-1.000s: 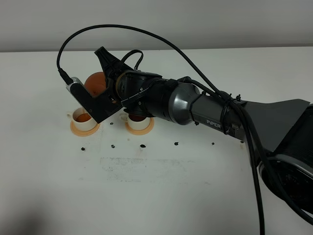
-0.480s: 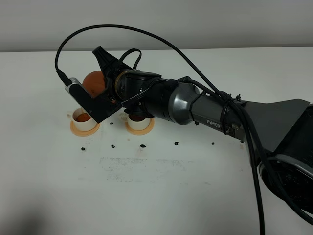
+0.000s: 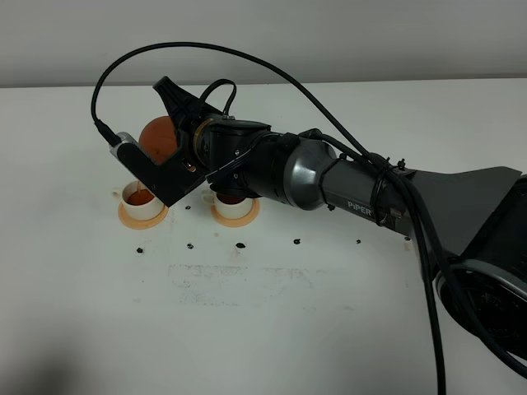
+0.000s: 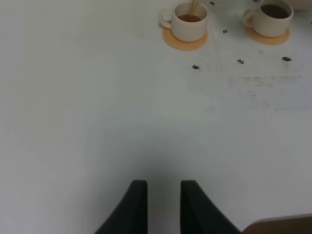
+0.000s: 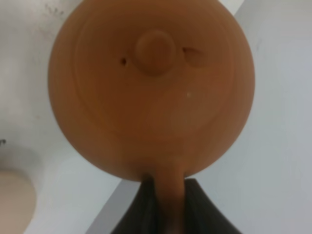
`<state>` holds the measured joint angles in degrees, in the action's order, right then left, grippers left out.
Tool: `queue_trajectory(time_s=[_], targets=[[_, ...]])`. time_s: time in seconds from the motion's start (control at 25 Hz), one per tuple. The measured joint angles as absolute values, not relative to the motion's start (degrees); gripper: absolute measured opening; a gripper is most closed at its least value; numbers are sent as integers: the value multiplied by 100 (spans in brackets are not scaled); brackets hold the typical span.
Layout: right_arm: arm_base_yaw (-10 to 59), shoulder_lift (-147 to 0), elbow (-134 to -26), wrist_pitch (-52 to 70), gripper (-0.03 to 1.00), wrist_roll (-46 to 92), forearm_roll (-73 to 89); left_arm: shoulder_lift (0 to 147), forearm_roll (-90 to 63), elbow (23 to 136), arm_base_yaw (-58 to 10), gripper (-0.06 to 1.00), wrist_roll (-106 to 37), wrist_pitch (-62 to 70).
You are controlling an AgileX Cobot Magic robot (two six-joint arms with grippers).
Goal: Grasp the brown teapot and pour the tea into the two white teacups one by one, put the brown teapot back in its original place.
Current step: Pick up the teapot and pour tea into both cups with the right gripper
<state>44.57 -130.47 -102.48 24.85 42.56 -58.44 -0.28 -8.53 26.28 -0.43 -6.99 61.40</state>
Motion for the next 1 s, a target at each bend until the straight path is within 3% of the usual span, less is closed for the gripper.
queue_trajectory(time_s=[1.0], targets=[[4457, -13047, -10242, 2468, 8, 4256, -6391, -28, -853, 2628, -43, 16, -699, 6140]])
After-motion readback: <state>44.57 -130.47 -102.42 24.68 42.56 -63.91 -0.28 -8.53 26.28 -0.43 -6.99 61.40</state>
